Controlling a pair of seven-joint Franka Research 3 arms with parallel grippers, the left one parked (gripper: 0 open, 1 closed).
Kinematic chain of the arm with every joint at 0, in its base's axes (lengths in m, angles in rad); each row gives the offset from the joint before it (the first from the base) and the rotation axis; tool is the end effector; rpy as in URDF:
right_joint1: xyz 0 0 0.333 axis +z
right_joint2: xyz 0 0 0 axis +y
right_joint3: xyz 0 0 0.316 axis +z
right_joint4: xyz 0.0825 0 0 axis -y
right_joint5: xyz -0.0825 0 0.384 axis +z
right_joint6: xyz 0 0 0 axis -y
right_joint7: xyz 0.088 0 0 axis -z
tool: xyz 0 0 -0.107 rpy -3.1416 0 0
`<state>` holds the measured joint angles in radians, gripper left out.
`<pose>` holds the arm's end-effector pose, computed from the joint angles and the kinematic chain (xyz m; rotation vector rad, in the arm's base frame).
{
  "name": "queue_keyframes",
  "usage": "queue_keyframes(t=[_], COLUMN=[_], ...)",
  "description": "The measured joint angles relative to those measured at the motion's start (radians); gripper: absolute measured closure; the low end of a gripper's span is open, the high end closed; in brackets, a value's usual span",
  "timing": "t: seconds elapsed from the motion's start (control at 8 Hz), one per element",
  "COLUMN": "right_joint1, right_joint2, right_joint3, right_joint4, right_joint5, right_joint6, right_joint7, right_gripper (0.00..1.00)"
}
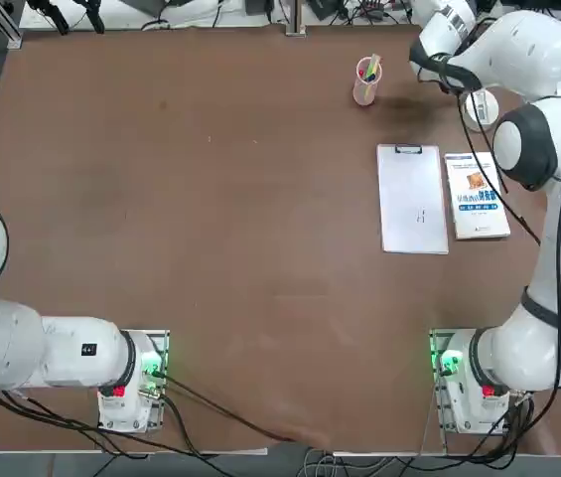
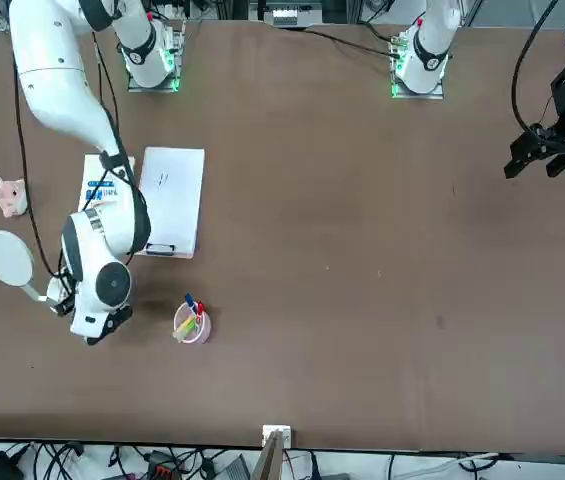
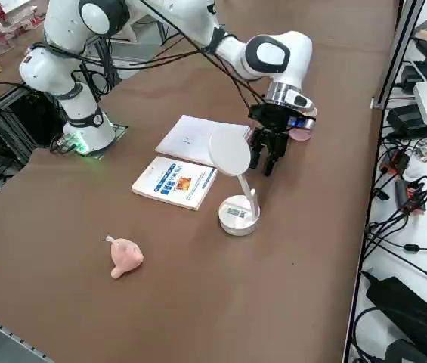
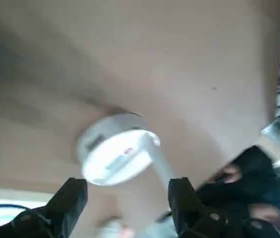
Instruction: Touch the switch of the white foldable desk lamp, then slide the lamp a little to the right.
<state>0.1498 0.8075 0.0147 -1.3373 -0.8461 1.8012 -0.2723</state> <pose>0.7156 0.0526 0.2454 2.1740 0.9029 -0.4521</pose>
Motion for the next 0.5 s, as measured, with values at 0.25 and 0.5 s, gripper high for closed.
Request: queue_keyframes(t=[0.25,0.5], right_joint1=[-0.003,-0.015], right_joint2=[0.008,0.011], right_joint3=[-0.006,-0.012], right_joint4=[0.0,0.001], right_joint5=[-0.056,-0.106], right_joint6=[0.01,0.044], right_joint7=[-0.167,-0.317], right_gripper=[0.0,0.0])
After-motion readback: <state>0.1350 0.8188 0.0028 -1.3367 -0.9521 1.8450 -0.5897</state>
